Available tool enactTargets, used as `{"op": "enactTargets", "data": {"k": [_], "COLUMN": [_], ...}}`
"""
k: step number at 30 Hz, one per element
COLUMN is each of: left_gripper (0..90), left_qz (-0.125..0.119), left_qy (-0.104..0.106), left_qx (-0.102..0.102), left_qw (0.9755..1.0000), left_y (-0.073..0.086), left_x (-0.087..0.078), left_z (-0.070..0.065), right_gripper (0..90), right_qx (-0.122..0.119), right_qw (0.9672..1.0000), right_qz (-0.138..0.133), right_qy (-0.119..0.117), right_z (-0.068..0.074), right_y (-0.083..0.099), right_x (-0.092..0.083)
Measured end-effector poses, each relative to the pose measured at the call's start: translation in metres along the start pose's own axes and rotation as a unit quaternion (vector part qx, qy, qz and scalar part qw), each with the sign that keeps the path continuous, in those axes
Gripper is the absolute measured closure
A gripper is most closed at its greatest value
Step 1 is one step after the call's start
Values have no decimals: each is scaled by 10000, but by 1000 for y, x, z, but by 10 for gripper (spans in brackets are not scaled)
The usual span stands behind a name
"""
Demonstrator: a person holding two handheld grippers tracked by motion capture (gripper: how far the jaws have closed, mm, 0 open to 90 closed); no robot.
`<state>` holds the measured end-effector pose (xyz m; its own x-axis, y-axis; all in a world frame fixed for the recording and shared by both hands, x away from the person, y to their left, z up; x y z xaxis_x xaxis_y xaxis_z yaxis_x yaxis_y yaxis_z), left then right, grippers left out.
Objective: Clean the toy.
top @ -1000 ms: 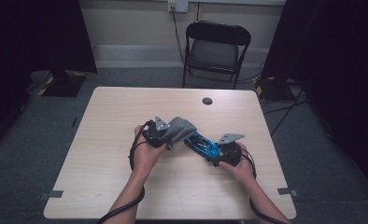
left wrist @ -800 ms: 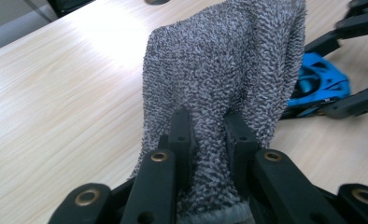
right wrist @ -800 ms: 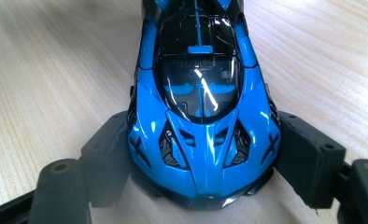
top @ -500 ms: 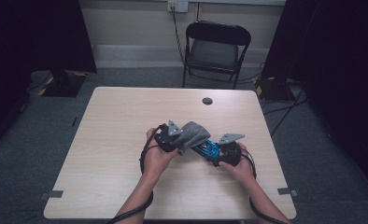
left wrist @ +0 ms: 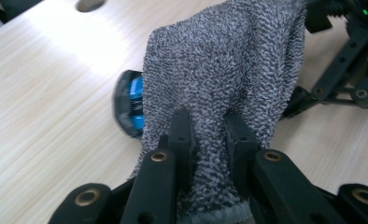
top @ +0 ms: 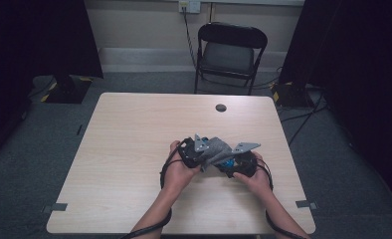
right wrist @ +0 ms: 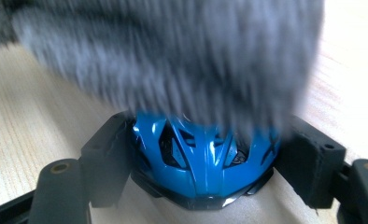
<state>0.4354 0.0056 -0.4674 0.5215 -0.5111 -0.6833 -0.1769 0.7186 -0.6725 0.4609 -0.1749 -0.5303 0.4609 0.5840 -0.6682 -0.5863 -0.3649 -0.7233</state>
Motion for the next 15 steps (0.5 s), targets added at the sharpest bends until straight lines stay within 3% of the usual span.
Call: {"op": "enactTargets", "data": {"k": [9, 15], "left_gripper": [762, 759], "left_qz": [119, 153], "left_qy": [338, 434], "left_qx": [290, 221], "left_qw": [9989, 9987], "left_y": [-6, -2], "left_x": [18, 25], "left_z": [-18, -20], "right_gripper": [252, 252], "right_qx": [-11, -11], "right_qw": [10000, 10000], "right_qz": [-11, -10], "right_qy": [1, 0], "right_z": [0, 0], "right_y": [0, 0], "right_x": [0, 0]}}
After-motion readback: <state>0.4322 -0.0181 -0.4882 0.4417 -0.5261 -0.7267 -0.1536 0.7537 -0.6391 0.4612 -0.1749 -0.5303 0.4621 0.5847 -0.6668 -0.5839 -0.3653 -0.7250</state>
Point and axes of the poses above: each handheld gripper's, and its own axes: x roughly forward along the jaws, y roughly out of its underside, z roughly to its left, the point moved 4 cm from there along x, roughly forward along the jaws, and after that the axes turned 13 degrees about x, right-handed, at the moved point
